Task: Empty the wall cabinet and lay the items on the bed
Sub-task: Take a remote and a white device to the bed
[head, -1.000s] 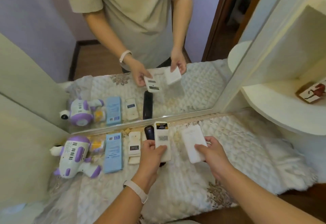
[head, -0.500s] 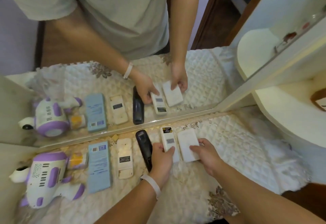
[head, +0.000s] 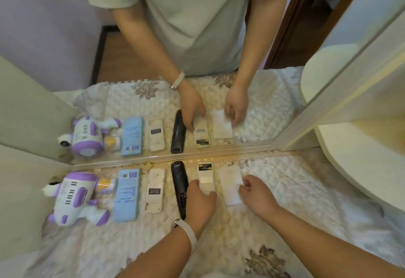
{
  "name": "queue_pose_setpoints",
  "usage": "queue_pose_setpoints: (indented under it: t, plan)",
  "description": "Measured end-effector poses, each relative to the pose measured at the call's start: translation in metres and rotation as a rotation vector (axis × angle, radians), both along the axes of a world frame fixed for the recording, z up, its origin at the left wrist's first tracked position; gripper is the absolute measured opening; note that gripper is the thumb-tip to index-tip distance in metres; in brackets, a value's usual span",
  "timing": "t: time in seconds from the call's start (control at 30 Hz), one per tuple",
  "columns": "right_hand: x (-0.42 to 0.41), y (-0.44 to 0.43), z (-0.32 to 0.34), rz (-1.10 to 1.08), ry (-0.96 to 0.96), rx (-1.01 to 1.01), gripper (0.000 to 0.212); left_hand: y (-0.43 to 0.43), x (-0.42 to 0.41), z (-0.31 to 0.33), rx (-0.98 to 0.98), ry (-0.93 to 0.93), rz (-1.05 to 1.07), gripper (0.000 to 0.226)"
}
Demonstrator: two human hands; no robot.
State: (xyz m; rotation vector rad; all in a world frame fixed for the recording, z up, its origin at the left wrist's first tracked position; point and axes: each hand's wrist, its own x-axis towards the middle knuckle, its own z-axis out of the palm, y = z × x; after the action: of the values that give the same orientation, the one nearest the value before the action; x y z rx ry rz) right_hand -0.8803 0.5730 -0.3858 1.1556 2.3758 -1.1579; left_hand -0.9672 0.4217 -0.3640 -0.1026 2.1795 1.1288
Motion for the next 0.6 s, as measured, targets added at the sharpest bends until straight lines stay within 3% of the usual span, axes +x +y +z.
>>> queue_pose_setpoints:
  t: [0.17, 0.27, 0.33, 0.6]
  plan:
    - [-0.003, 0.021, 0.013, 0.092, 0.099, -0.005, 0.023, -0.009, 0.011, 0.027, -0.137, 0.158, -0.042, 0.046]
    - [-0.008, 0.029, 0.026, 0.212, 0.151, 0.008, 0.033, -0.019, 0.017, 0.051, -0.17, 0.329, -0.039, 0.031]
    - [-0.011, 0.028, 0.034, 0.35, 0.169, 0.039, 0.035, -0.029, 0.023, 0.066, -0.219, 0.477, -0.079, 0.022]
    - [-0.024, -0.025, 0.106, 0.924, 0.362, 0.213, 0.046, -0.113, 0.055, 0.128, -0.565, 0.881, -0.154, 0.042]
